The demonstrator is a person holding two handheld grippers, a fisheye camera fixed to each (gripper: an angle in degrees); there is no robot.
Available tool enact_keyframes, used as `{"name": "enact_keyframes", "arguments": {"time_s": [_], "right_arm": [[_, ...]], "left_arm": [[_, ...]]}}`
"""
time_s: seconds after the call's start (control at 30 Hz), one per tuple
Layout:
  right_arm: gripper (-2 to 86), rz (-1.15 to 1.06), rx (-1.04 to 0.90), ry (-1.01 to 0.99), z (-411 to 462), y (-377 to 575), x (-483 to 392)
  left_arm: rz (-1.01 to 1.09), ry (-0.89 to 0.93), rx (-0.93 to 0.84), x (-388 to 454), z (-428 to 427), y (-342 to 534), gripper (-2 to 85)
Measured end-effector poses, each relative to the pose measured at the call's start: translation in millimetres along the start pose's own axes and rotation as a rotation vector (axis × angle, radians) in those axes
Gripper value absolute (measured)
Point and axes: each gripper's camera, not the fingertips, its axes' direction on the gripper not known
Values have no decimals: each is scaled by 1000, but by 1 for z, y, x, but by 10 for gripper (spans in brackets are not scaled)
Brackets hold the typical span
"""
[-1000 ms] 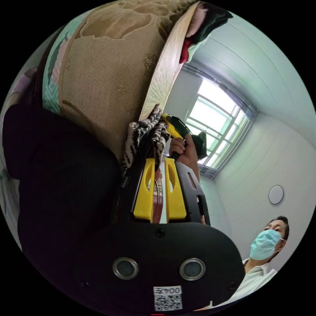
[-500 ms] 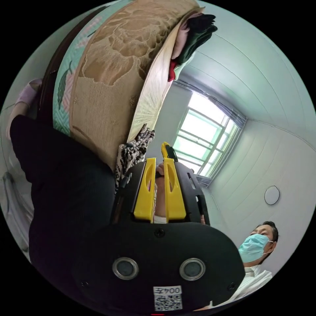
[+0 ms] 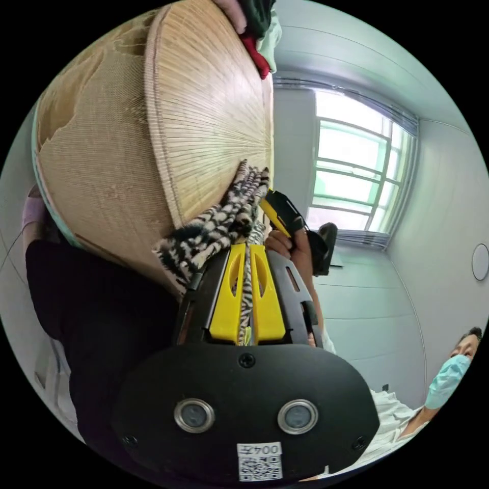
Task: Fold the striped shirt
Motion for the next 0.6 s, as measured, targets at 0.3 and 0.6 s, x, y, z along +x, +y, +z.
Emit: {"name": "enact_keyframes", "arguments": {"time_s": [0.3,0.6], "right_arm": [[8,88,203,-189,-96,63,82],[107,110,233,-173,-114,211,131]], "left_arm": [[196,171,22,71,5,4,1],[363,-52,-137,138,141,-69,2]]}}
